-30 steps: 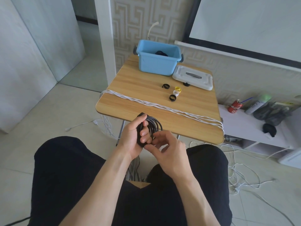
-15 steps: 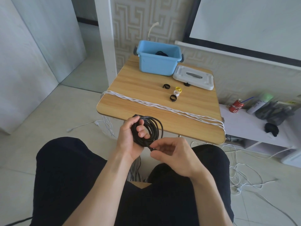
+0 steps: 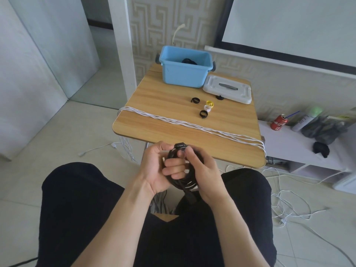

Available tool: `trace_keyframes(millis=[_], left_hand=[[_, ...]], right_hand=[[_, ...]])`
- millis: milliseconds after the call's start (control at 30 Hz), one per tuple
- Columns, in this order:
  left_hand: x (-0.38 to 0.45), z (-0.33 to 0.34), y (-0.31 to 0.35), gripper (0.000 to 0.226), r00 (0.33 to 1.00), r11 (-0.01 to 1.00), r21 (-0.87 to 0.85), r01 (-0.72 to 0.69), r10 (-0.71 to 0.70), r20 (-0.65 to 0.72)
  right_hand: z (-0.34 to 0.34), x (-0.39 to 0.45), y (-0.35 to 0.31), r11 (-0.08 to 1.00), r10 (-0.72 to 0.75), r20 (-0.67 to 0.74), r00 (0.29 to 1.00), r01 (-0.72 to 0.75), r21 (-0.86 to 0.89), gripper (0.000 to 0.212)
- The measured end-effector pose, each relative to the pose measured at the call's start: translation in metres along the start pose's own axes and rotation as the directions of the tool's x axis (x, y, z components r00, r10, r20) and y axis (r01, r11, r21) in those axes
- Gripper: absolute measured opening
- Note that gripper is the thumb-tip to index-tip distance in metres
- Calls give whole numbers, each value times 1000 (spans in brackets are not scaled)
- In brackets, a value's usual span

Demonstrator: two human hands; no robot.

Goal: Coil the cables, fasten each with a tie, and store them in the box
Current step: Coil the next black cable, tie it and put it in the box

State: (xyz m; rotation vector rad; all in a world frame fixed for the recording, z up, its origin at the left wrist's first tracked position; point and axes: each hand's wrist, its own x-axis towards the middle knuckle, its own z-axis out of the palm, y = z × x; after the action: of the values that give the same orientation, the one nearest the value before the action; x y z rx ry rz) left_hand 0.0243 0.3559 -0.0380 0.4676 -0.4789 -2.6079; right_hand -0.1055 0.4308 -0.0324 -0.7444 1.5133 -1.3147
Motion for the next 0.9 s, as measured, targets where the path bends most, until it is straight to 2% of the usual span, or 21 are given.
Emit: trace_keyframes(millis=[33, 100, 167, 267, 333, 400, 467, 500, 567, 600, 633, 700, 767, 900], left_hand=[[1, 1, -1, 21, 999, 1000, -14, 23, -22, 47], [4, 2, -3, 24, 993, 996, -63, 71, -64, 99], [6, 3, -8, 30, 989, 988, -115, 100, -86, 123], [12, 9, -16, 25, 991, 989, -102, 103, -93, 94], [17, 15, -20, 20, 994, 995, -25, 101, -102, -42], [19, 19, -23, 30, 965, 996, 45, 83, -69, -254], [20, 16, -24, 38, 886, 998, 48, 31, -5, -463], [20, 14, -24, 39, 841, 999, 38, -6, 25, -540], [19, 12, -21, 40, 778, 995, -27, -94, 56, -626], [19, 11, -19, 41, 760, 986, -85, -146, 57, -647], [18, 10, -17, 43, 751, 972, -138, -190, 53, -659], [15, 6, -13, 44, 740, 951, -194, -241, 51, -671], [12, 4, -10, 42, 741, 928, -250, -278, 41, -670], [7, 0, -3, 50, 751, 888, -346, -303, -2, -661]], right_hand=[[4, 1, 2, 1000, 16, -69, 997, -14, 19, 33], [5, 3, 6, 998, 60, -128, 990, -59, 9, 32], [0, 6, 7, 990, 69, -138, 988, -84, -109, 35], [-1, 7, 5, 987, 122, -150, 981, -136, -87, 39], [-5, 8, 3, 979, 198, -157, 968, -203, -16, 46], [-5, 7, 2, 969, 243, -80, 967, -239, 61, 62], [-4, 2, 4, 985, 147, -46, 988, -150, -81, 80], [-5, -1, 5, 981, 53, -59, 997, -63, -185, 78], [-6, -11, 0, 922, -213, -63, 975, 179, -343, 40], [-5, -15, -2, 890, -252, 4, 968, 233, -391, 21], [-4, -17, -2, 861, -241, 101, 965, 261, -437, 14], [-1, -19, 6, 824, -176, 232, 957, 272, -496, 19], [2, -17, 12, 804, -163, 209, 964, 252, -538, 16], [3, -13, 22, 783, -254, 160, 954, 300, -545, 5]])
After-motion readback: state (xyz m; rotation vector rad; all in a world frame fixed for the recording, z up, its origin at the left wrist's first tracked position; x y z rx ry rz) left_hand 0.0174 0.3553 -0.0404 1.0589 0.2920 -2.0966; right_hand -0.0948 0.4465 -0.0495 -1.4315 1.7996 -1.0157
